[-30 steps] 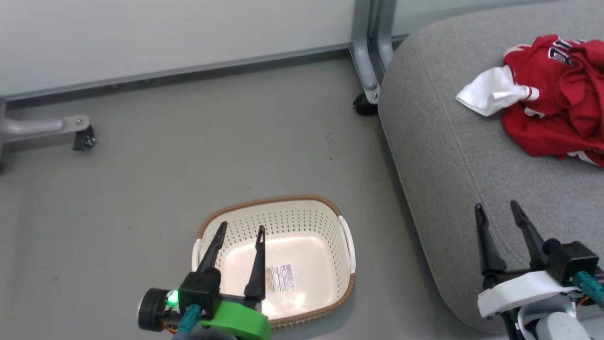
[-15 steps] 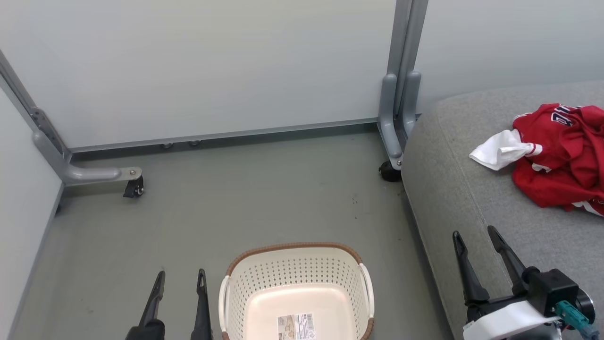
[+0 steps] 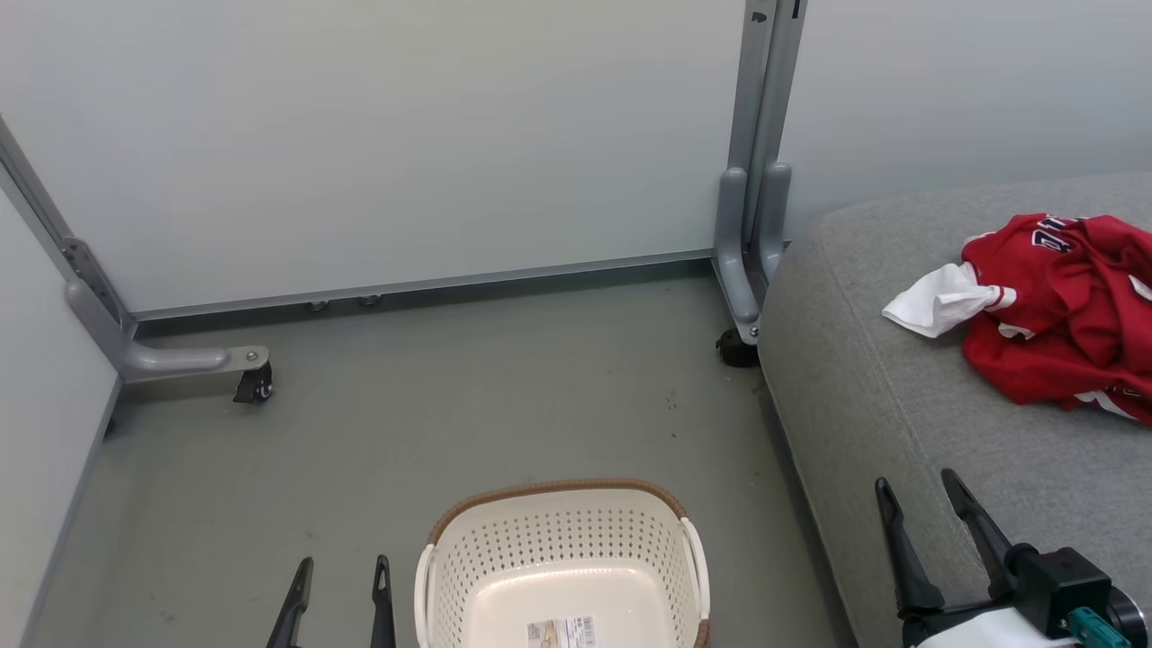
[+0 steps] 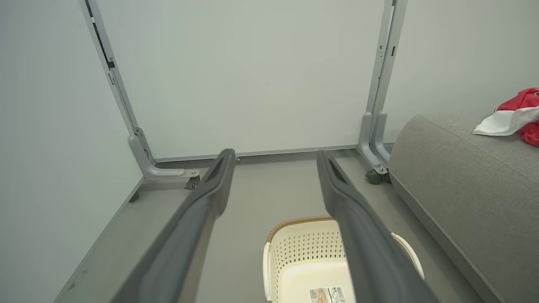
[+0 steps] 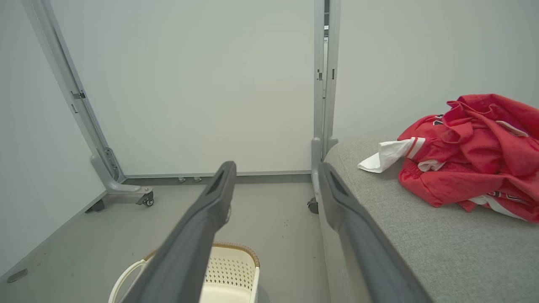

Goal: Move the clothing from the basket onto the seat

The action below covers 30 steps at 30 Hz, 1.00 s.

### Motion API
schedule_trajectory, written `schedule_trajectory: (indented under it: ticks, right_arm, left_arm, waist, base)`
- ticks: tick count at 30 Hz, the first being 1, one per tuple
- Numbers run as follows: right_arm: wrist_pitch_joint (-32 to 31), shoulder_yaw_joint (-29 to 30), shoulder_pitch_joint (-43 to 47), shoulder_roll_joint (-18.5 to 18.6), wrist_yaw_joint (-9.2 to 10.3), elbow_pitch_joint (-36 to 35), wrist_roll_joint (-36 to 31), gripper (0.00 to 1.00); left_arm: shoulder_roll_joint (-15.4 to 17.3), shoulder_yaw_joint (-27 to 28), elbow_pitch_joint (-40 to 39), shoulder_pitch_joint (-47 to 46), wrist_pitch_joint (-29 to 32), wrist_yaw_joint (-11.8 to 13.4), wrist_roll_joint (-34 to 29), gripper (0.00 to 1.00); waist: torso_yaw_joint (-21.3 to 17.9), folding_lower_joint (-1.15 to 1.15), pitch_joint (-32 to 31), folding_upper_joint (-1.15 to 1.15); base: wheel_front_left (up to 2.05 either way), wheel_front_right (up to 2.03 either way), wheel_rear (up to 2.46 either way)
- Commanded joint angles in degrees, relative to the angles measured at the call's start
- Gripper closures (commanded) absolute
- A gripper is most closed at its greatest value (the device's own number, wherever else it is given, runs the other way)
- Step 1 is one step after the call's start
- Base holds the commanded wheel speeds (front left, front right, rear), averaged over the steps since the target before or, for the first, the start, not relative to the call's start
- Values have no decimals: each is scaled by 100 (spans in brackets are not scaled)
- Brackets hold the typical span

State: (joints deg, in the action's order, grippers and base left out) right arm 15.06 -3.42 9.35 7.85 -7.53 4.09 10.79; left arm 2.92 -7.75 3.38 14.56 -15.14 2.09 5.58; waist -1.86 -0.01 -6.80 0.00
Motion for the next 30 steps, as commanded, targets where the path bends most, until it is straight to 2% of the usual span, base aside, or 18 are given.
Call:
schedule_trajectory:
  ticks: [1,5,17,30]
  right_arm:
    - [-1,5,0,-1,0,2,1,100]
    - [-27,-9,-2,-24,0,153,119,100]
    - [-331,105,-264,-57,1,283,1459,100]
    - [-617,219,-504,-98,2,406,2679,100]
  left_arm:
    - [-1,-4,7,0,0,-3,-9,100]
    - [-7,-9,143,8,9,-15,121,100]
    - [78,131,278,-335,281,-154,1592,100]
    - [136,266,451,-667,541,-308,2924,100]
  waist:
    - [-5,1,6,0]
    - [-4,1,13,0]
    - [14,1,78,0]
    - [33,1,148,0]
  base:
    - [0,0,0]
    - [0,0,0]
    - [0,0,0]
    - [0,0,0]
